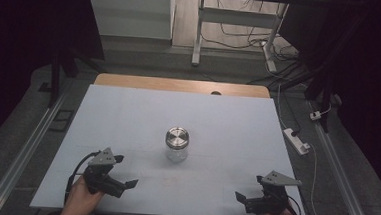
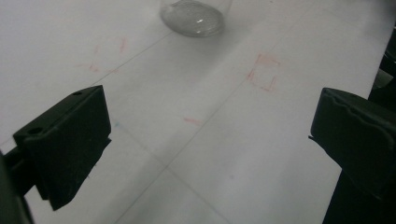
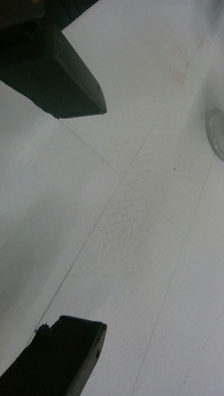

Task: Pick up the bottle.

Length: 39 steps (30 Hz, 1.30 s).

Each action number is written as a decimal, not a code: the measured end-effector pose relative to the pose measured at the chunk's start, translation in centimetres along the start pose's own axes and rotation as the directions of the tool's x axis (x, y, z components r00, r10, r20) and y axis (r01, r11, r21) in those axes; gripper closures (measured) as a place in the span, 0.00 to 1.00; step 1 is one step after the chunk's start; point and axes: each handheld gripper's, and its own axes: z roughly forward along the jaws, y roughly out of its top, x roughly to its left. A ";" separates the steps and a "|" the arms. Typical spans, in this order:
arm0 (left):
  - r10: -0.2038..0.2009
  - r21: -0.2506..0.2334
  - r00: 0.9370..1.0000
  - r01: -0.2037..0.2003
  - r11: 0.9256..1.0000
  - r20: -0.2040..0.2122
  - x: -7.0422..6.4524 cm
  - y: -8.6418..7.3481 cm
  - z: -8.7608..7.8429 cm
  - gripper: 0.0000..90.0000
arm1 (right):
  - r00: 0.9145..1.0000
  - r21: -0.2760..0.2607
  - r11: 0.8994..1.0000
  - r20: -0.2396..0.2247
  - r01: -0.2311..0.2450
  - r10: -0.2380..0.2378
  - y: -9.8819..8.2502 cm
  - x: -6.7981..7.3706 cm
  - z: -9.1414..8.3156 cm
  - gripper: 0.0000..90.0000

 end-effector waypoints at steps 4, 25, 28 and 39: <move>0.037 0.000 0.999 -0.037 0.999 0.017 0.0 0.6 0.9 0.00 | 1.000 0.001 1.000 0.000 0.002 -0.002 0.0 0.0 0.0 0.00; 0.031 0.007 0.999 -0.032 0.999 0.009 1.2 4.3 5.5 0.00 | 1.000 0.001 1.000 -0.005 0.004 -0.004 0.0 0.0 0.1 0.00; 0.029 0.010 1.000 -0.029 1.000 0.011 1.4 4.8 6.1 0.00 | 1.000 0.000 1.000 -0.006 0.004 -0.004 0.0 0.0 0.1 0.00; 0.039 0.008 0.999 -0.039 0.999 0.019 1.9 6.3 8.1 0.00 | 1.000 0.002 1.000 -0.007 0.002 -0.002 0.0 0.0 0.1 0.00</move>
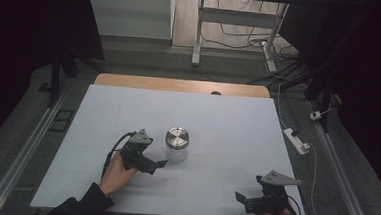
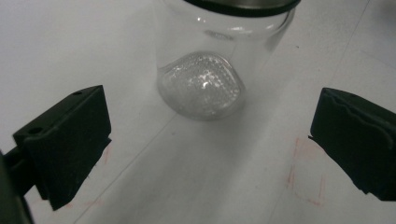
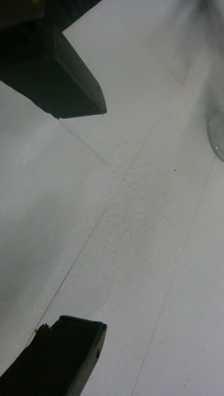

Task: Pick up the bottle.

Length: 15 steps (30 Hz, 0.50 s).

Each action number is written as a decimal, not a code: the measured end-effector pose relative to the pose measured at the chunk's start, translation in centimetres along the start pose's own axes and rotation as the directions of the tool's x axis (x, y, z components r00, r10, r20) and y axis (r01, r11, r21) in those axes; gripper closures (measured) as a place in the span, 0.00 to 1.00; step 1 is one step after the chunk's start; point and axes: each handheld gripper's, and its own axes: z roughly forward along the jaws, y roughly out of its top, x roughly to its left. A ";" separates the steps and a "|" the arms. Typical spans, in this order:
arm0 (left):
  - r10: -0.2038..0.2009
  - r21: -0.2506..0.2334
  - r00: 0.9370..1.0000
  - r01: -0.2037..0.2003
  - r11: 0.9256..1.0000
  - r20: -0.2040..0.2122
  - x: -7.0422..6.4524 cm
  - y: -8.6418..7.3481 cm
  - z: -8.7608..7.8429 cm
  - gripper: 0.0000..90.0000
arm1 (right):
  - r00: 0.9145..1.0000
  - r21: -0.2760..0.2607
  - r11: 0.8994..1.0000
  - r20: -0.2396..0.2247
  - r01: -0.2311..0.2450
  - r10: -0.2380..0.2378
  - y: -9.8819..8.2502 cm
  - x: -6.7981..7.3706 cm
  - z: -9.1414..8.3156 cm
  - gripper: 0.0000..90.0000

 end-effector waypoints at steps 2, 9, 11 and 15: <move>0.001 0.003 1.000 -0.001 1.000 -0.005 0.0 0.3 0.4 0.00 | 1.000 0.000 1.000 0.000 -0.001 0.001 0.0 0.0 0.0 0.00; 0.025 -0.002 1.000 -0.025 1.000 -0.008 -0.2 1.2 1.8 0.00 | 1.000 0.002 1.000 -0.002 -0.004 0.004 0.0 0.0 0.0 0.00; 0.046 0.001 0.999 -0.046 0.999 -0.008 -0.3 1.4 2.2 0.00 | 1.000 0.002 1.000 -0.002 -0.005 0.005 0.0 0.0 0.0 0.00; 0.078 0.013 0.997 -0.078 0.997 -0.010 -0.4 2.0 3.0 0.00 | 1.000 0.002 1.000 -0.001 -0.007 0.007 0.0 -0.1 0.1 0.00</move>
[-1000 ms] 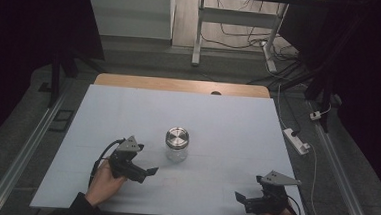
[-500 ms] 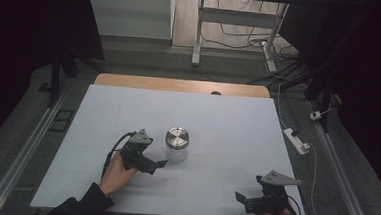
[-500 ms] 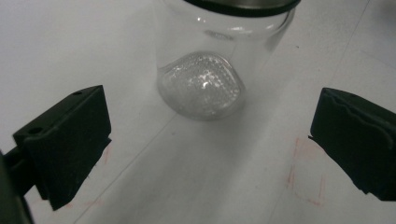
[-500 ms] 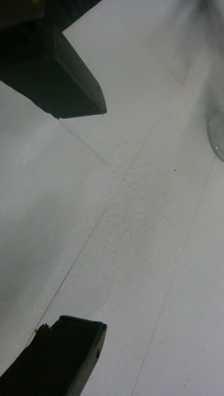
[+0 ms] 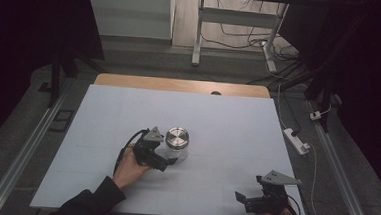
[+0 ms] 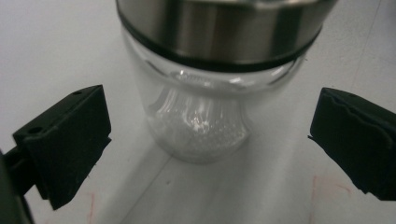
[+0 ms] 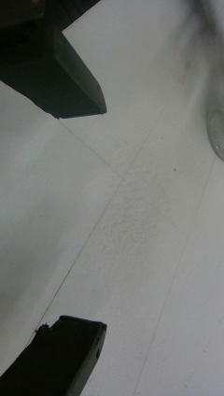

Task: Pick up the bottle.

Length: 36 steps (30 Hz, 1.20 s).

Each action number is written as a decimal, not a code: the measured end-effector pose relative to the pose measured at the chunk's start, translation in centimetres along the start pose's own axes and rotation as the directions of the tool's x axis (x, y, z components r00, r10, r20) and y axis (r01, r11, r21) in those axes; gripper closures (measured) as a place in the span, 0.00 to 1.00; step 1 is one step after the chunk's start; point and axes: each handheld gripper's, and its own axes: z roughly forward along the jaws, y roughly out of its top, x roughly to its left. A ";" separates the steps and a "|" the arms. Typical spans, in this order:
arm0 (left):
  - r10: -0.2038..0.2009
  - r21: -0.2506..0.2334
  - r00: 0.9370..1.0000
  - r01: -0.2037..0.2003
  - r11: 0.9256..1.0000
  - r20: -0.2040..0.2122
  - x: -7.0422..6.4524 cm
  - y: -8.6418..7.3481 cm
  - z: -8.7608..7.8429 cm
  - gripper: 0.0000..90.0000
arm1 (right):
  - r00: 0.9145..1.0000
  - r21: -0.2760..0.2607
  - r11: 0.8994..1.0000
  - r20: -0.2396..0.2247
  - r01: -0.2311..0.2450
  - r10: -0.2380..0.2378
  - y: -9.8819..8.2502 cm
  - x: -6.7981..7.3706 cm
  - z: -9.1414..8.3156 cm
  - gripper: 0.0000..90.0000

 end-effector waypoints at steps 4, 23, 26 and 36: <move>0.003 -0.011 1.000 -0.003 1.000 0.000 0.3 0.6 0.9 0.00 | 1.000 0.000 1.000 0.000 0.001 -0.001 0.0 0.0 0.0 0.00; 0.037 -0.019 0.999 -0.037 0.999 0.002 0.3 1.0 2.5 0.17 | 1.000 0.000 1.000 -0.001 0.002 -0.002 0.0 0.0 0.0 0.00; 0.035 -0.019 0.999 -0.035 0.999 -0.006 0.2 1.0 2.5 0.17 | 1.000 -0.001 1.000 -0.001 0.002 -0.002 0.0 0.0 0.0 0.00; 0.020 -0.008 1.000 -0.020 1.000 -0.006 -0.2 1.2 2.2 0.17 | 1.000 -0.006 1.000 0.000 0.004 -0.004 0.0 0.0 -0.1 0.00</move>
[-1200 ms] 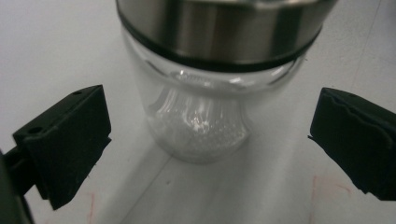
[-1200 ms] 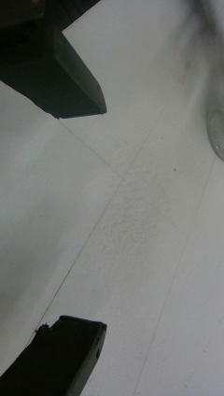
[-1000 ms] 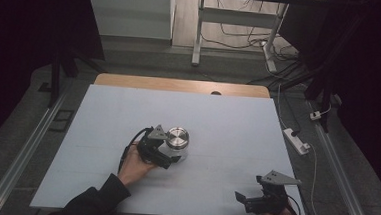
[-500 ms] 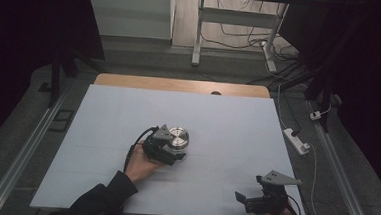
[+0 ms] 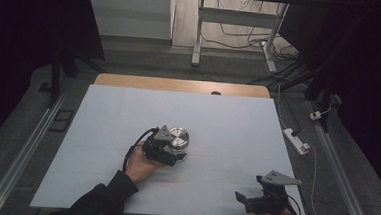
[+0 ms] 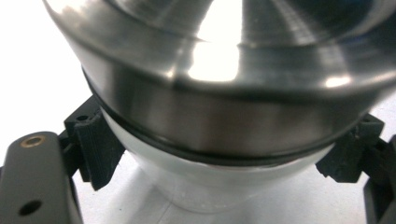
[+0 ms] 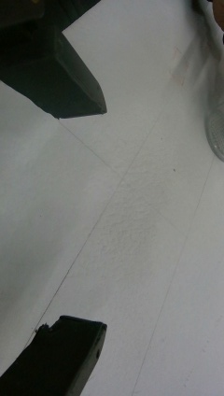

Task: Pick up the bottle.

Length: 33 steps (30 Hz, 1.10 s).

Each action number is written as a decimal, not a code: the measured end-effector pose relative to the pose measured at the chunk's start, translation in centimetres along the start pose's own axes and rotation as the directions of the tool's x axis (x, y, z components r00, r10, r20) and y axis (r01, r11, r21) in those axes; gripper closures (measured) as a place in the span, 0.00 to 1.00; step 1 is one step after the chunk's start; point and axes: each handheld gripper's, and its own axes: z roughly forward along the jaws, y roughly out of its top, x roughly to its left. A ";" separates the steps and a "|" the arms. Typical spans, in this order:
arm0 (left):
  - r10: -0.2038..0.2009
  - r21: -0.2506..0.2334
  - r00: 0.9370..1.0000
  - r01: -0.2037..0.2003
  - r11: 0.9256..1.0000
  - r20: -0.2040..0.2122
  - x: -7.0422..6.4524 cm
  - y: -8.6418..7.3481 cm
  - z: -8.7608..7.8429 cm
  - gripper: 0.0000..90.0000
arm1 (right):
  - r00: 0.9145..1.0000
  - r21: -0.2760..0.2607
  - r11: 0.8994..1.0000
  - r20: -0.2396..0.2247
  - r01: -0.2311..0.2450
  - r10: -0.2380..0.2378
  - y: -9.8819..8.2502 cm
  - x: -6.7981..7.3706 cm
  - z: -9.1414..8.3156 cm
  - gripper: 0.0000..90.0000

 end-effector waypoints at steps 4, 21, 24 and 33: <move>0.017 0.000 1.000 -0.017 1.000 0.005 -0.4 0.3 -0.5 0.17 | 1.000 -0.002 1.000 0.001 0.001 -0.001 0.0 0.0 0.0 0.00; 0.044 -0.011 0.999 -0.044 0.999 0.030 -2.1 1.1 -3.5 0.17 | 1.000 -0.005 1.000 0.000 0.003 -0.003 0.0 0.1 0.0 0.00; 0.038 -0.014 0.998 -0.038 0.999 0.043 -2.3 1.2 -4.1 0.17 | 1.000 -0.005 1.000 -0.001 0.004 -0.004 0.0 0.1 -0.1 0.00; 0.048 -0.006 0.997 -0.048 0.999 0.053 -2.9 1.2 -5.3 0.17 | 1.000 -0.004 1.000 -0.002 0.004 -0.004 0.0 0.1 -0.1 0.00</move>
